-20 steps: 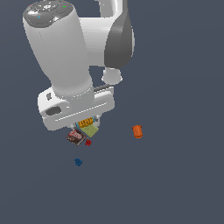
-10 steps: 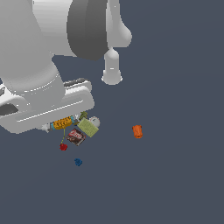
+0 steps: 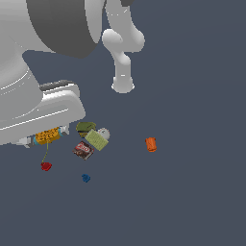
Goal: Pick up a designated object from a clutter of objects.
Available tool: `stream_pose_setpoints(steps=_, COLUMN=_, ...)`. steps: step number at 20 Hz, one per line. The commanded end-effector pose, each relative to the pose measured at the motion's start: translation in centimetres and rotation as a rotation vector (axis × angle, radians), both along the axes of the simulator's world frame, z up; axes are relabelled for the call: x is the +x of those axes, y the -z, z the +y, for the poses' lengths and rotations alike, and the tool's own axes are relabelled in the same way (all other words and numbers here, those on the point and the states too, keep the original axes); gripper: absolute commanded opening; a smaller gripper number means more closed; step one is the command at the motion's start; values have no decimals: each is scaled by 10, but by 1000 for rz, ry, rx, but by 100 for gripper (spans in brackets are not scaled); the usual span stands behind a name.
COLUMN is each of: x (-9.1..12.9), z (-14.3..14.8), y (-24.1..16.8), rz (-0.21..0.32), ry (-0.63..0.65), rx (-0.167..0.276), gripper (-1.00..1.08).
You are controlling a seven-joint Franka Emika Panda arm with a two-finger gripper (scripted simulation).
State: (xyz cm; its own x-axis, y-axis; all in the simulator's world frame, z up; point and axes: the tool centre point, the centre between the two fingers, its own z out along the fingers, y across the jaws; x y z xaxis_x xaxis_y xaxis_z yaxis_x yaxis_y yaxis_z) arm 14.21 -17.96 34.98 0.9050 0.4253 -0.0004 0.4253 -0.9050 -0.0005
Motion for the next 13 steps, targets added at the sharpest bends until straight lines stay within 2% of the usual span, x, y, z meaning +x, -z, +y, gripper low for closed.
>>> stream_pose_setpoints(steps=1, x=4, z=-5, y=-5, rz=-1, ry=-1, rx=0, gripper=-100)
stream_pose_setpoints(steps=13, x=10, z=-15, y=-12, rz=-1, ry=0, rx=0, gripper=-100)
